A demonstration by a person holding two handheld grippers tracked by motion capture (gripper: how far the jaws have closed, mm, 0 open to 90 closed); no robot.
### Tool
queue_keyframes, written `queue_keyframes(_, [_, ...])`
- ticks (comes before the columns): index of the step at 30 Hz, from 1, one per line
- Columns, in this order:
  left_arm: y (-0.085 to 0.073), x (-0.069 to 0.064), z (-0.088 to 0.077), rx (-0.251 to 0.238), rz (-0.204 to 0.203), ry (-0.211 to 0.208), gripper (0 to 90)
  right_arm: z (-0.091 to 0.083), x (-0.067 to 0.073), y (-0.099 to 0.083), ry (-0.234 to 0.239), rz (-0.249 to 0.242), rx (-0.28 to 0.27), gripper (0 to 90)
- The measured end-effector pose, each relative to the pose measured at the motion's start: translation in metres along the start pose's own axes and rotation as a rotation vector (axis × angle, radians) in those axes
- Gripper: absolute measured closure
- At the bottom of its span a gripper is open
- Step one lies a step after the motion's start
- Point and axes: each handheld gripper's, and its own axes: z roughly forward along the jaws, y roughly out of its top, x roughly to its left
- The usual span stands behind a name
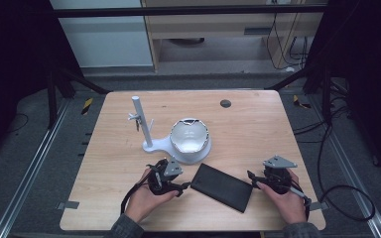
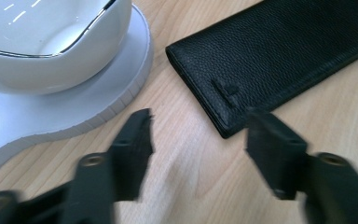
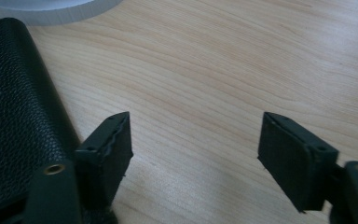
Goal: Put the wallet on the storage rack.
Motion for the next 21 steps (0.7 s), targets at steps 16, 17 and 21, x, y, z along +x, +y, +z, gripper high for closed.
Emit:
queue_keyframes(16, [-0.008,-0.001,0.021,0.096,0.002,-0.026,90.0,-0.015,0.000,-0.011,-0.029,-0.010,0.005,40.1])
queue_keyframes(17, [-0.008,-0.001,0.022,0.107,0.005,-0.026,90.0,-0.016,0.001,-0.011,-0.028,-0.001,0.006,40.0])
queue_keyframes(21, [-0.008,-0.003,0.027,0.130,0.023,-0.030,90.0,-0.017,0.002,-0.012,-0.029,-0.009,0.006,39.4])
